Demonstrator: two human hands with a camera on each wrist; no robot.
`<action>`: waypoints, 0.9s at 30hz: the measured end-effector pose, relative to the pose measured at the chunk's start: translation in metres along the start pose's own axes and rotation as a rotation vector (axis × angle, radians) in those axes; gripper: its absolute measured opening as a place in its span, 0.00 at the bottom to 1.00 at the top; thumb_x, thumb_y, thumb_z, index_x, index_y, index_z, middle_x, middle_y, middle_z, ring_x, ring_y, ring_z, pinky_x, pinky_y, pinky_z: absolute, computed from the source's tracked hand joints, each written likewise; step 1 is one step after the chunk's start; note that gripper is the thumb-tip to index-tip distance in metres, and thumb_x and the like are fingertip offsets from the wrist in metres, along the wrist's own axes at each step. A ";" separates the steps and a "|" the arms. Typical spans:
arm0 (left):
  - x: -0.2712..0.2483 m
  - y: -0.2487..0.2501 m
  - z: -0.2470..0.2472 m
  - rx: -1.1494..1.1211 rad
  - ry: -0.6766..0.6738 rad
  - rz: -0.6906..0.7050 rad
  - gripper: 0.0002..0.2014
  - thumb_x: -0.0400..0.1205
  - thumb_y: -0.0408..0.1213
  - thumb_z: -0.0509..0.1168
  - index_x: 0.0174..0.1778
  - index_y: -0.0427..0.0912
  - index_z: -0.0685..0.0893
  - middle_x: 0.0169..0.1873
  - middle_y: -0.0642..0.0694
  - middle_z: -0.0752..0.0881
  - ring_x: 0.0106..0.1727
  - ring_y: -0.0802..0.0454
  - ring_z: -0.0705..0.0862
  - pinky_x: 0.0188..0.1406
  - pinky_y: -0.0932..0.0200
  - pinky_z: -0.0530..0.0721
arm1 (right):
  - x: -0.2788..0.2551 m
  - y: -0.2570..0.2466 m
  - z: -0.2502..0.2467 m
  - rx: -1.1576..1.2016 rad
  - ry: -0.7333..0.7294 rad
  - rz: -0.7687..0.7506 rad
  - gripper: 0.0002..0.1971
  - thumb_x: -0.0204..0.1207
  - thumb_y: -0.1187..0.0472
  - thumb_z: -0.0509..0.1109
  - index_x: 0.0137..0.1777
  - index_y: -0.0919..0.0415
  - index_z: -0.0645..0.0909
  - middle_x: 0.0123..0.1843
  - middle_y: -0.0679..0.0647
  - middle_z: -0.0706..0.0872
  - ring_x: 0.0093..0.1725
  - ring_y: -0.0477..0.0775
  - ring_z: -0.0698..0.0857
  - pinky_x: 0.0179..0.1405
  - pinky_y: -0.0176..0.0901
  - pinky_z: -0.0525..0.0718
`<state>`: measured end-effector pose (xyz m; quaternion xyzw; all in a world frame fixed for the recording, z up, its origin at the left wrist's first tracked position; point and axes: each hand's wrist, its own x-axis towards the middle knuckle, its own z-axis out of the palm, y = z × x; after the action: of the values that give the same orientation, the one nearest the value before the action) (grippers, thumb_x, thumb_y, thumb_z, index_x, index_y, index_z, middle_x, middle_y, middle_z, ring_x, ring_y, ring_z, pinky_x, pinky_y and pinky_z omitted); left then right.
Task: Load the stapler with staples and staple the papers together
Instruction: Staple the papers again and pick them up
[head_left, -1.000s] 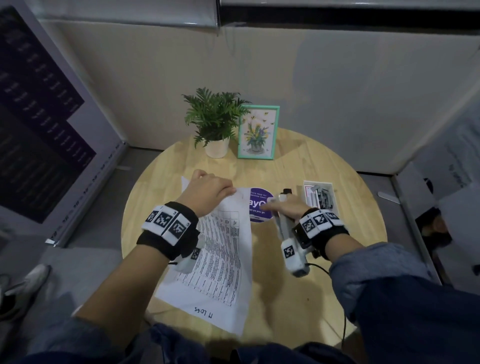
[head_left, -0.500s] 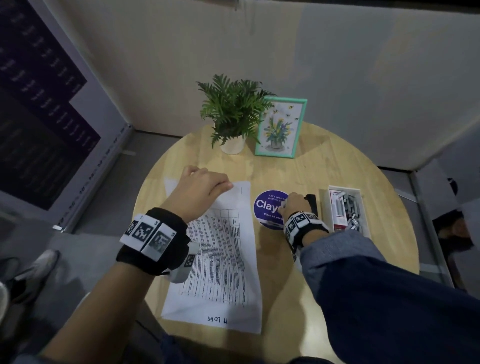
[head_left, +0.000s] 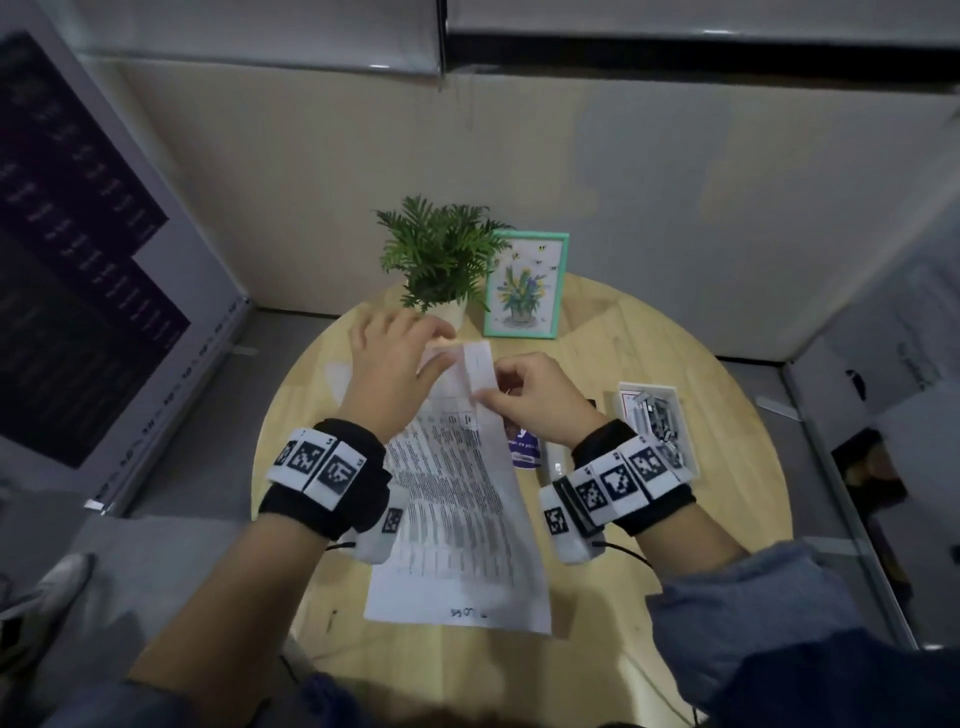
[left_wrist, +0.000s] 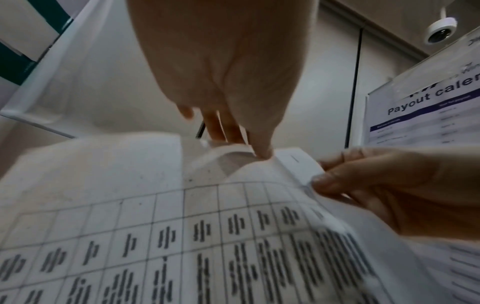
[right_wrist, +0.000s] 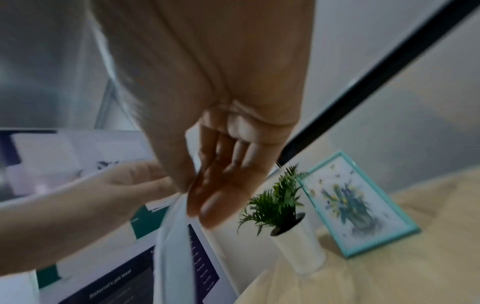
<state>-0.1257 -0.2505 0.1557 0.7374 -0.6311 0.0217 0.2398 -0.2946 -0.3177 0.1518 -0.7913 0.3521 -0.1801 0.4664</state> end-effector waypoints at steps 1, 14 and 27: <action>0.002 0.004 0.000 0.022 0.099 -0.020 0.08 0.80 0.45 0.64 0.52 0.50 0.82 0.52 0.49 0.82 0.58 0.48 0.71 0.61 0.52 0.60 | 0.001 0.000 -0.001 -0.027 0.086 -0.014 0.13 0.74 0.64 0.71 0.36 0.77 0.78 0.30 0.71 0.82 0.28 0.69 0.81 0.30 0.59 0.85; -0.019 0.086 -0.064 -0.731 -0.009 -0.003 0.15 0.84 0.32 0.59 0.30 0.49 0.77 0.18 0.60 0.74 0.22 0.68 0.68 0.23 0.73 0.64 | -0.059 -0.057 -0.051 -0.223 0.449 -0.489 0.20 0.76 0.56 0.60 0.66 0.58 0.80 0.62 0.53 0.81 0.63 0.53 0.76 0.65 0.44 0.73; -0.041 0.123 -0.126 -1.146 -0.197 -0.060 0.10 0.77 0.38 0.66 0.44 0.33 0.85 0.41 0.27 0.82 0.43 0.39 0.76 0.45 0.46 0.72 | -0.104 -0.112 -0.089 0.459 0.163 -0.334 0.15 0.79 0.68 0.64 0.30 0.61 0.79 0.21 0.43 0.81 0.21 0.35 0.75 0.22 0.23 0.72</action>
<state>-0.2161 -0.1758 0.2936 0.5061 -0.5401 -0.3989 0.5413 -0.3770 -0.2610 0.2973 -0.6949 0.2035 -0.3922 0.5674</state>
